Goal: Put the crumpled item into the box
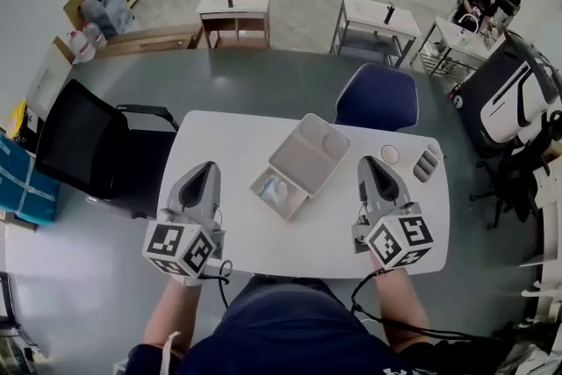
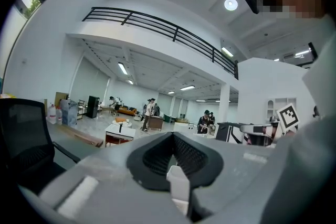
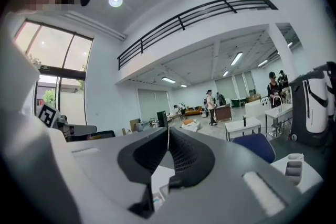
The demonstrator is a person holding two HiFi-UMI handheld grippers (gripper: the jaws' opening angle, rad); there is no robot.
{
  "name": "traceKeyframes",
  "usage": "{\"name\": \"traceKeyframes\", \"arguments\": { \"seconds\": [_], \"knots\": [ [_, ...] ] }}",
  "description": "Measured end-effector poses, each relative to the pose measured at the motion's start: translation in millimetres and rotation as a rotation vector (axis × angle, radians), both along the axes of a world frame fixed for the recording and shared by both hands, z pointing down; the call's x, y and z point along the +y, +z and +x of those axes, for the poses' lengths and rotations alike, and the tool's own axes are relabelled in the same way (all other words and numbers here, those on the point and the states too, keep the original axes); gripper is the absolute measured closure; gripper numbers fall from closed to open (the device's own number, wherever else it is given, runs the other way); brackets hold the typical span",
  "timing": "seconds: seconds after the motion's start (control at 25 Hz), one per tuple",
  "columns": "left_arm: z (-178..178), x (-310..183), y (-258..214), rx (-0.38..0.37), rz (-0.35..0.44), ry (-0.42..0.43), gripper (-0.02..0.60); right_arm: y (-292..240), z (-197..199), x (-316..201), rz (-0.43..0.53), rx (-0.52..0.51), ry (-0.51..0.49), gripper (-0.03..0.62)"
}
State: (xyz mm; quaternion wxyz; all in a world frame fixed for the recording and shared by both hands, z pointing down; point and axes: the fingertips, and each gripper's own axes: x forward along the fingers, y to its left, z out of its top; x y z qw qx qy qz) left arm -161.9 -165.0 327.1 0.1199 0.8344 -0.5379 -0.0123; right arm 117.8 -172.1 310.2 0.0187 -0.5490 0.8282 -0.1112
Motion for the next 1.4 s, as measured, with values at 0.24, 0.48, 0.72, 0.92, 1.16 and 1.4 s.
{"name": "traceKeyframes", "arguments": {
  "seconds": [0.24, 0.48, 0.72, 0.92, 1.16, 1.4],
  "knots": [
    [19.8, -9.0, -24.1, -0.017, 0.087, 0.032, 0.580, -20.5, -2.8, 5.2, 0.108, 0.008, 0.013, 0.591],
    [30.7, -9.7, -18.4, -0.023, 0.099, 0.048, 0.580, -18.6, 6.8, 6.2, 0.127, -0.002, 0.043, 0.591],
    [34.0, -12.6, -18.9, -0.017, 0.105, 0.050, 0.580, -15.7, 12.6, 3.4, 0.129, -0.013, 0.055, 0.591],
    [36.4, -15.3, -19.0, -0.017, 0.124, 0.049, 0.580, -18.6, 14.5, 3.5, 0.178, 0.033, 0.069, 0.591],
    [38.5, -22.6, -28.3, -0.009, 0.134, 0.043, 0.580, -28.2, 21.8, -0.9, 0.211, 0.053, 0.111, 0.591],
    [39.2, -25.9, -28.7, -0.011, 0.119, 0.040, 0.580, -28.0, 23.1, -3.3, 0.199, 0.059, 0.103, 0.592]
  ]
}}
